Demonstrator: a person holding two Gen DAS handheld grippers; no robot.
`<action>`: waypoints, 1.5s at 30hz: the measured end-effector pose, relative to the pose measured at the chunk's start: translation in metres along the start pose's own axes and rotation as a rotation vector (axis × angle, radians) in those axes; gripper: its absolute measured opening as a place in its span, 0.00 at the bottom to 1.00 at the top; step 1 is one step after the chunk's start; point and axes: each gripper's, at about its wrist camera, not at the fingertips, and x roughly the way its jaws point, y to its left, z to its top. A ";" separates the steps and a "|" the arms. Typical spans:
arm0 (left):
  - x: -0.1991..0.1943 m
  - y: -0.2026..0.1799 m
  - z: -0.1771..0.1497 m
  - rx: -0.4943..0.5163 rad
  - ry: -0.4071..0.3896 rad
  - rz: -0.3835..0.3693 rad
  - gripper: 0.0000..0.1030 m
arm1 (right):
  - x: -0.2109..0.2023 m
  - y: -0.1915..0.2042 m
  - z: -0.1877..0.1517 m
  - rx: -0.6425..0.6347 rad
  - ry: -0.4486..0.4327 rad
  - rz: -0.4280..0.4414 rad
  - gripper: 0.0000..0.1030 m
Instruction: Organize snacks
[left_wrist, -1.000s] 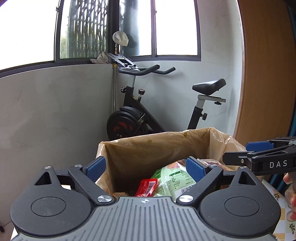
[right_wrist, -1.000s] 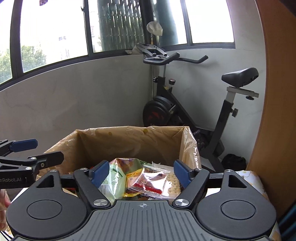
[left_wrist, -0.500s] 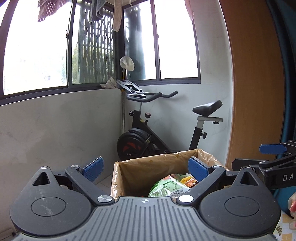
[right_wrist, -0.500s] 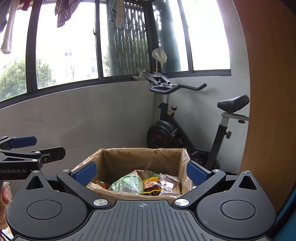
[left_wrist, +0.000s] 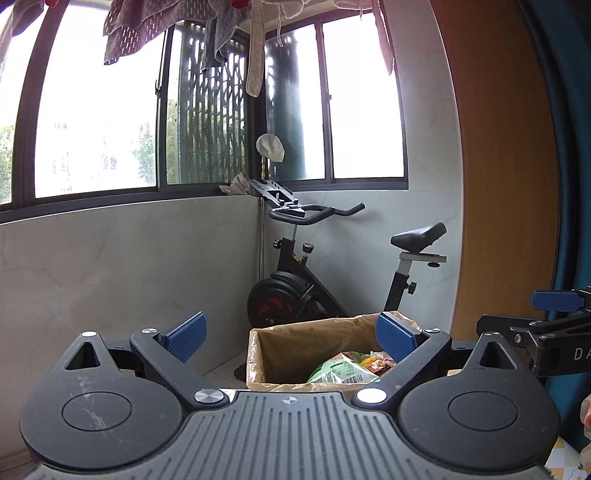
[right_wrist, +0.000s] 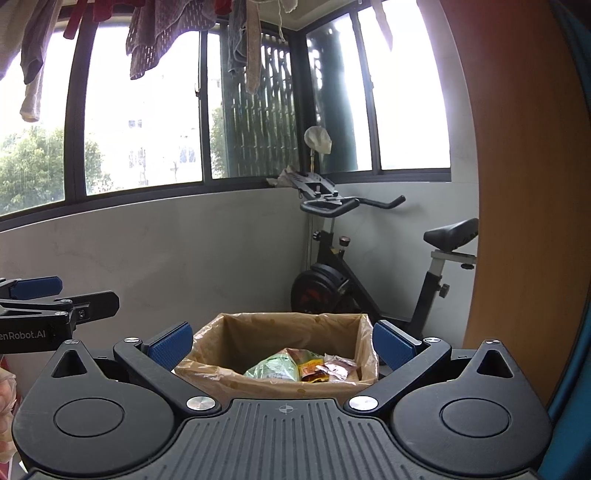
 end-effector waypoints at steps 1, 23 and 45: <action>0.000 0.001 0.000 -0.004 0.002 0.003 0.96 | -0.001 0.000 0.000 -0.001 -0.001 0.000 1.00; 0.006 -0.011 -0.004 -0.020 0.032 0.062 0.96 | -0.001 -0.002 -0.002 0.022 -0.002 0.001 1.00; 0.007 -0.011 -0.007 -0.027 0.043 0.065 0.96 | 0.000 -0.003 -0.004 0.029 0.002 -0.002 1.00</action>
